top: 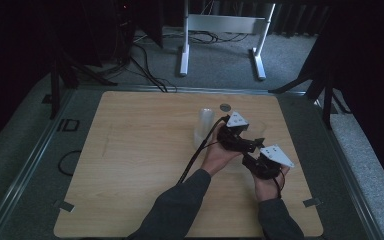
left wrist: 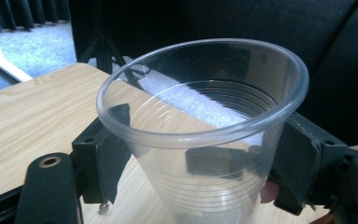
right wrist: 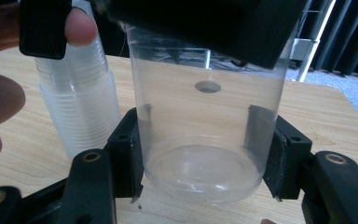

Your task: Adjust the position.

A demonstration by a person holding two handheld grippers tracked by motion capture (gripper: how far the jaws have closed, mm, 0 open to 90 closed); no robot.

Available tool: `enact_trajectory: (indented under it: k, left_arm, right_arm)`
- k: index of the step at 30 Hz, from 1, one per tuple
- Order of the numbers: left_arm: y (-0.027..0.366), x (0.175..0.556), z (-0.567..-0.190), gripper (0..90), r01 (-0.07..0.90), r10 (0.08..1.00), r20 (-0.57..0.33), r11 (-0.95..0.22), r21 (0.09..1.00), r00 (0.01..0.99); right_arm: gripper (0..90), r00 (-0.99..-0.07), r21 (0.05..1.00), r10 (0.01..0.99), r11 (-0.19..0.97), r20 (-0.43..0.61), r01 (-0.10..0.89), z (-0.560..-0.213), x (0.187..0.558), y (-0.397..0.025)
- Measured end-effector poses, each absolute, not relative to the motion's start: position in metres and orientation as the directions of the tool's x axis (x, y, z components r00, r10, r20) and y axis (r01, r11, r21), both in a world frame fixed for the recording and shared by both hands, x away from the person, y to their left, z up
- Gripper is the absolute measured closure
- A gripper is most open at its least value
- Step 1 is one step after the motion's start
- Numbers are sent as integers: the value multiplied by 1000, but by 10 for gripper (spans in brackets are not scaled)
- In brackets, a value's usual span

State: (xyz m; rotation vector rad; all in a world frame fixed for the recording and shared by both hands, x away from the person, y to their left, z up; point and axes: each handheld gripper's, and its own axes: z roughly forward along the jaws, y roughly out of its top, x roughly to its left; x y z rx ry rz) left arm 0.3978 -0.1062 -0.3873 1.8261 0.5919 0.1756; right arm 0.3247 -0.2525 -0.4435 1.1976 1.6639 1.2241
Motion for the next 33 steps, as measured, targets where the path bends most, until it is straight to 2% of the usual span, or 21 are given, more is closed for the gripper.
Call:
enact_trajectory:
  k: [5, 10, 18, 33]
  left_arm:
    - [-105, 399, -388, 209, 345, 475, -230, -168, 924, 849]
    - [-103, 400, -387, 208, 353, 473, -253, -135, 926, 844]
    - [-100, 398, -386, 224, 335, 484, -240, -120, 935, 842]
    - [-100, 398, -385, 254, 359, 457, -281, -93, 929, 844]
  right_arm:
    - [412, -288, 965, 957, 103, -30, 243, -444, 323, -253]
    - [412, -294, 965, 955, 107, -33, 239, -444, 323, -252]
    - [412, -306, 964, 952, 111, -33, 242, -445, 323, -250]
    - [412, -300, 967, 953, 116, -44, 228, -446, 322, -250]
